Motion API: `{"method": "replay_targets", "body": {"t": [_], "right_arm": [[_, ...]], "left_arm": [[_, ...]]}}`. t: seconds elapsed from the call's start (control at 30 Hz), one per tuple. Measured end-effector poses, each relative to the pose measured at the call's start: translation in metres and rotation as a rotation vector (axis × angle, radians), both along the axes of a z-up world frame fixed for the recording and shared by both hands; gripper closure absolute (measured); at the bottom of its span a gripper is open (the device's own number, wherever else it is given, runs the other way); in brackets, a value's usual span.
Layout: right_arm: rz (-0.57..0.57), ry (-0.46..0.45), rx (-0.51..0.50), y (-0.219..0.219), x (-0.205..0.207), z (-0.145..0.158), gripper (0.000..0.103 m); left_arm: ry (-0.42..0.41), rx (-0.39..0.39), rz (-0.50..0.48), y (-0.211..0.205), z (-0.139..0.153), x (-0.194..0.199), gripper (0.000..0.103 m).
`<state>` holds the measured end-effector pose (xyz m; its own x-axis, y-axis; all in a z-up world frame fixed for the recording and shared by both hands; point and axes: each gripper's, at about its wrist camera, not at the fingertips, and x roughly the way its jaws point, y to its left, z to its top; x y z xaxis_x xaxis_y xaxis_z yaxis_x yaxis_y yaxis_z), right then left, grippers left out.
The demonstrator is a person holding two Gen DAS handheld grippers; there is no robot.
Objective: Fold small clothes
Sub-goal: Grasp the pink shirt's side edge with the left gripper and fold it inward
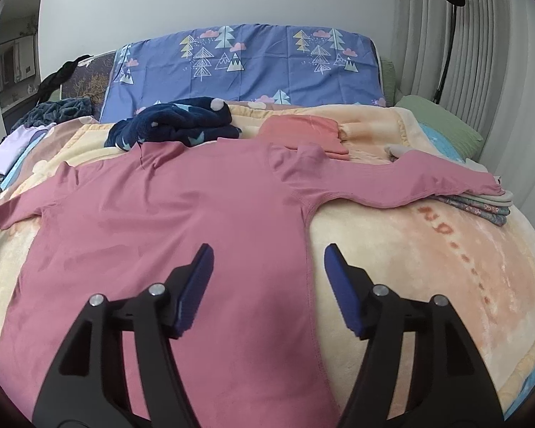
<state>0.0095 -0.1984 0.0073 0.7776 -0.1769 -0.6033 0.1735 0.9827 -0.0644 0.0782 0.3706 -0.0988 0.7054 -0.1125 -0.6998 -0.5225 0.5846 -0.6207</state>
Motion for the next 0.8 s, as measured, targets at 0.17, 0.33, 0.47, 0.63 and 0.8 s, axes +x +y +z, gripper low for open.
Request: {"method": "replay_targets", "body": {"t": [0.17, 0.33, 0.47, 0.63, 0.8], "right_arm": [[-0.003, 0.012, -0.008, 0.001, 0.004, -0.002, 0.032], [-0.018, 0.002, -0.038, -0.005, 0.008, -0.006, 0.028], [-0.048, -0.004, 0.016, -0.018, 0.012, -0.009, 0.028], [-0.085, -0.001, 0.033, -0.037, 0.007, -0.013, 0.028], [-0.118, 0.021, 0.045, -0.06, -0.001, -0.017, 0.028]], "left_arm": [[-0.018, -0.109, 0.051, 0.027, -0.011, 0.038, 0.097], [-0.121, 0.079, -0.038, -0.034, 0.062, 0.068, 0.097], [-0.281, 0.275, -0.351, -0.17, 0.137, 0.087, 0.097], [-0.36, 0.463, -0.784, -0.35, 0.138, 0.082, 0.091], [-0.234, 0.603, -0.992, -0.43, 0.062, 0.069, 0.068]]}}
